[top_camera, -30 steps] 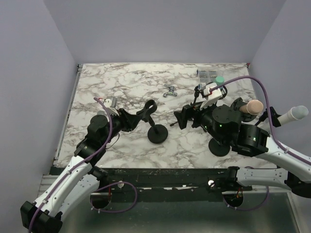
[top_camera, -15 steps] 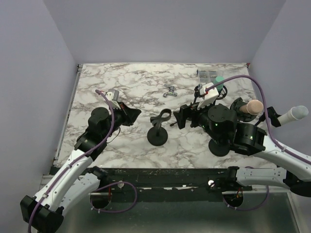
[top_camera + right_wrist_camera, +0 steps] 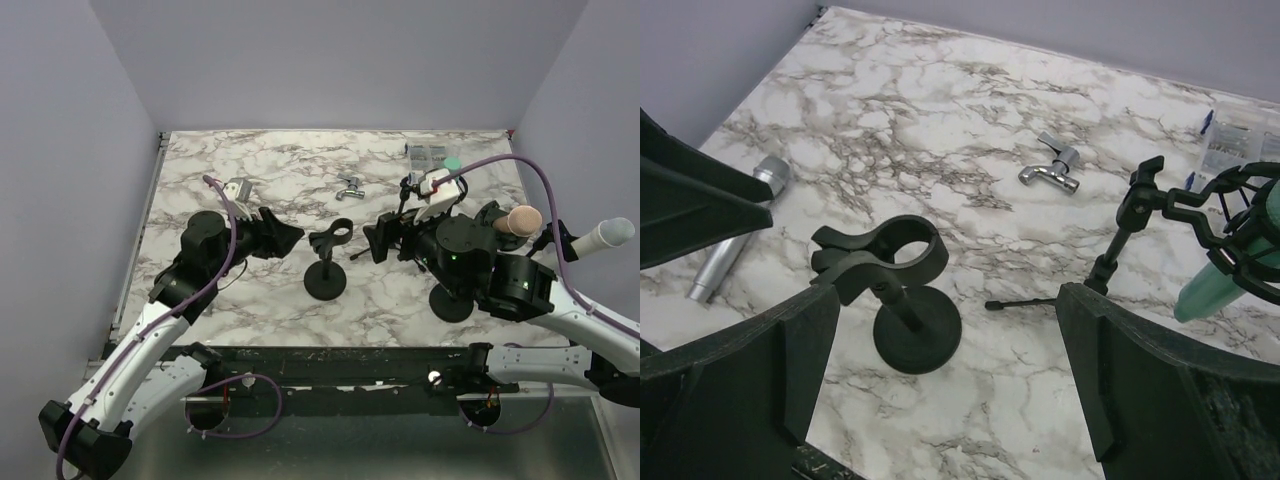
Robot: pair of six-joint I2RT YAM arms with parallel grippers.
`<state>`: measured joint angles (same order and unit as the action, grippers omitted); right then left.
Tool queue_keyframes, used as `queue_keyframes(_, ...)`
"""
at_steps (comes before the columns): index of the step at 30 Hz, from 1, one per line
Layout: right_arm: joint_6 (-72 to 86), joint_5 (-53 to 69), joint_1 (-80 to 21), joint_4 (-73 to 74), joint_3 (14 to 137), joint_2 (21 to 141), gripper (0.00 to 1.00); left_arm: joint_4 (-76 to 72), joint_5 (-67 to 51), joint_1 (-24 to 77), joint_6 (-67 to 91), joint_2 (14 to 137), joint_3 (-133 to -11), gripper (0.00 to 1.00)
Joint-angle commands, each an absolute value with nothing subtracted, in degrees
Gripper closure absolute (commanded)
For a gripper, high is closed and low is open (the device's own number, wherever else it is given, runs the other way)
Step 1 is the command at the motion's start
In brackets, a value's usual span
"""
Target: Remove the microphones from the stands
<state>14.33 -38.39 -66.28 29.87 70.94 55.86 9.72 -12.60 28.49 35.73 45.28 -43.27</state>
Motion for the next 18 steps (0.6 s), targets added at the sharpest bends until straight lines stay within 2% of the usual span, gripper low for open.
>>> queue_keyframes(1, 13.6, -43.51, -66.22, 33.66, 75.19, 56.66, 0.0, 15.66, -15.03, 28.31, 30.35, 43.49, -49.83, 0.23)
queue_keyframes(6, 13.2, -53.37, -66.18, 39.84, 81.76, 61.02, 0.0, 22.55, -13.6, 28.12, 20.61, 44.93, -60.83, 0.07)
queue_keyframes(10, 12.4, -64.16, -66.22, 44.67, 87.94, 66.01, 0.0, 25.33, -12.74, 28.12, 14.66, 47.12, -67.79, 0.02)
queue_keyframes(13, 9.33, -70.08, -65.18, 44.14, 89.94, 68.22, 0.0, 23.4, -11.99, 28.12, 10.91, 47.4, -67.7, 0.01)
queue_keyframes(18, 7.41, -59.03, -52.26, 45.32, 94.82, 72.57, 0.0, 21.6, -10.15, 28.02, 7.55, 46.17, -62.32, 0.01)
